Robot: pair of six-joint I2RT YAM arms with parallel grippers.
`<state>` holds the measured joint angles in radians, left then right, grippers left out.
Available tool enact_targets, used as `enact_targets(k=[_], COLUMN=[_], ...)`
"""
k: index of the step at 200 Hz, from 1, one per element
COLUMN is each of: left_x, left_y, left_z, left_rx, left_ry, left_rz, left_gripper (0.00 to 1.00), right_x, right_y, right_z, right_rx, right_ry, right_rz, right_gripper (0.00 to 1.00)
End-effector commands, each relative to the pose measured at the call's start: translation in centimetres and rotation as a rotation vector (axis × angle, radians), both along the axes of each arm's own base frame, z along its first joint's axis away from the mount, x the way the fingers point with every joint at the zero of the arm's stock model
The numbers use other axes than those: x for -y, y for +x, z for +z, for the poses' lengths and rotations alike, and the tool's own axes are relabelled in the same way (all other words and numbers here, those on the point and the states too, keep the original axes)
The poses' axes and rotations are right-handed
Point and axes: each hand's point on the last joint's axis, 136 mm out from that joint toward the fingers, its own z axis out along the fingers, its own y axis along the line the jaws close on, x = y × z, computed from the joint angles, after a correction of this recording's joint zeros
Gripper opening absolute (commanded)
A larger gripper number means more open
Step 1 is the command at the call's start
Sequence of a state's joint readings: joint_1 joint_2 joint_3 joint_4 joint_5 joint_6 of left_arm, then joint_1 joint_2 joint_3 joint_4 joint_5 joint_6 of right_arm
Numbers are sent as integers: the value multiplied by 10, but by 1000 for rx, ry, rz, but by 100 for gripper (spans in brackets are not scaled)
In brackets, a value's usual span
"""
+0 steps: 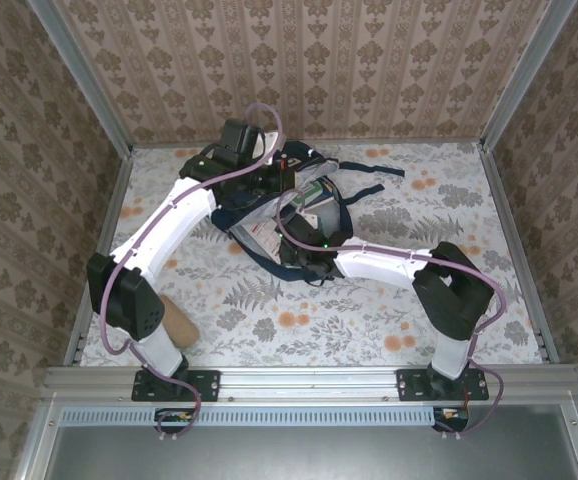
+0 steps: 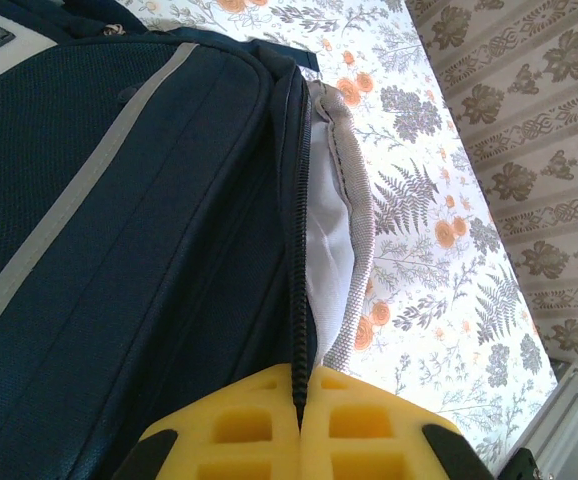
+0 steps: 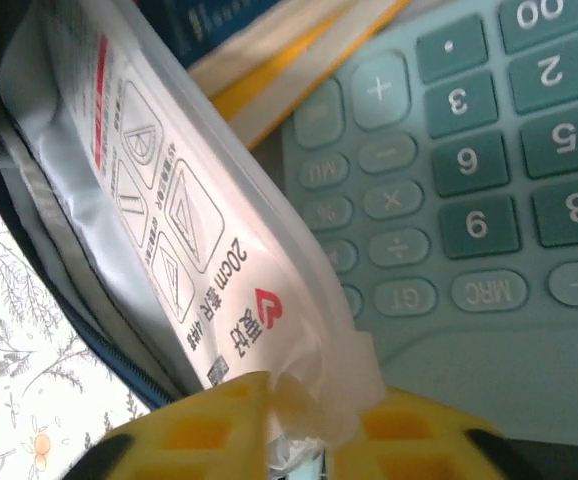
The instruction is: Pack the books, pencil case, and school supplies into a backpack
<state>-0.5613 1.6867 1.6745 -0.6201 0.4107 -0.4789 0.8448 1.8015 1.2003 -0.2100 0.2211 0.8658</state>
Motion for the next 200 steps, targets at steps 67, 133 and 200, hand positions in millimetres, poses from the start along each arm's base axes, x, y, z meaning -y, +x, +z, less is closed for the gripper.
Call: enact_targets(k=[67, 133, 200], left_x=[-5, -14, -25], left_y=[12, 18, 11], left_z=[49, 57, 67], left_rx=[113, 122, 116], left_ry=[-89, -73, -84], left_rz=[0, 10, 20], left_gripper=[0, 0, 0], right_x=[0, -133, -232], right_y=[-40, -105, -143], right_z=[64, 37, -19], right_rx=[146, 99, 94], right_ry=[14, 193, 131], right_rz=[117, 455, 682], right_gripper=[56, 63, 73])
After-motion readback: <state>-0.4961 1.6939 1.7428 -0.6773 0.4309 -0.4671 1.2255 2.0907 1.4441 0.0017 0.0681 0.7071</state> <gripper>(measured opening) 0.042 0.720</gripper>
